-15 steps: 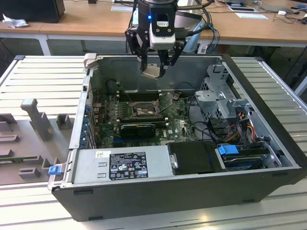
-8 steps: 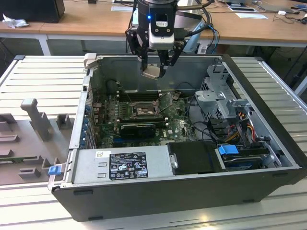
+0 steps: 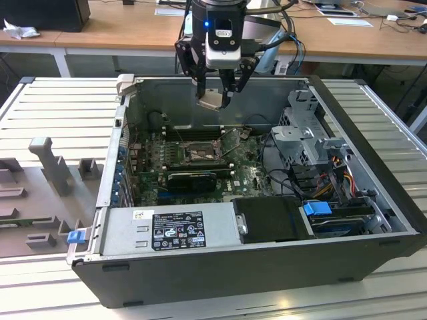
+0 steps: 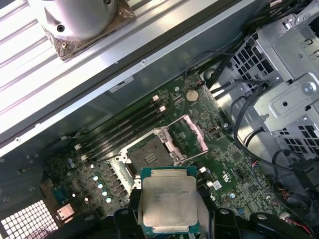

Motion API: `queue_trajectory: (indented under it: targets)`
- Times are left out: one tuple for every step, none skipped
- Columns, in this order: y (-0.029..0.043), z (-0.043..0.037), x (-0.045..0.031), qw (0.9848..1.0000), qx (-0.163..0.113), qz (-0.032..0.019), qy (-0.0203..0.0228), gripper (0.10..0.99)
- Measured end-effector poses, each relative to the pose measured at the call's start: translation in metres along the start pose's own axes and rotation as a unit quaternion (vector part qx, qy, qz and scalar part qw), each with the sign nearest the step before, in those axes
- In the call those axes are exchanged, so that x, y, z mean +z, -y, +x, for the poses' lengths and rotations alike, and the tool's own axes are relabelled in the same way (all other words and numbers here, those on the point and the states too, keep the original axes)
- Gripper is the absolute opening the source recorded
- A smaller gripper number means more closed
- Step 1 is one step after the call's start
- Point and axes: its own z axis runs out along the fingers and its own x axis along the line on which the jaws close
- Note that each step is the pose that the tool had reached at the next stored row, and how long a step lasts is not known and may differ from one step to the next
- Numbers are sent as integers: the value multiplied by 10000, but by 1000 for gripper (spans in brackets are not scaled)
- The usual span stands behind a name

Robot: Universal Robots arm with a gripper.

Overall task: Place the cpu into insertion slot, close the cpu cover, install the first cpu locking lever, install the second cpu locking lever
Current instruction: 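Place the cpu into insertion slot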

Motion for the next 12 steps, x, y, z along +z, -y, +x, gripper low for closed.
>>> queue_trajectory:
  targets:
    - [0, 0, 0, 10000, 25, -1, 2, 529]
    - [0, 0, 1, 10000, 41, -1, 4, 529]
    - [0, 0, 1, 10000, 53, -1, 5, 529]
    - [0, 0, 1, 10000, 76, -2, 7, 529]
    - [0, 0, 1, 10000, 96, -2, 9, 529]
    - [0, 0, 1, 9999, 110, -2, 10, 529]
    - [0, 0, 1, 9999, 124, -2, 11, 529]
    - [0, 0, 2, 9999, 139, -3, 12, 529]
    - [0, 0, 2, 9999, 160, -3, 14, 529]
    - [0, 0, 2, 9998, 174, -4, 16, 529]
    - [0, 0, 2, 9998, 199, -4, 18, 529]
    - [0, 0, 2, 9998, 221, -4, 20, 529]
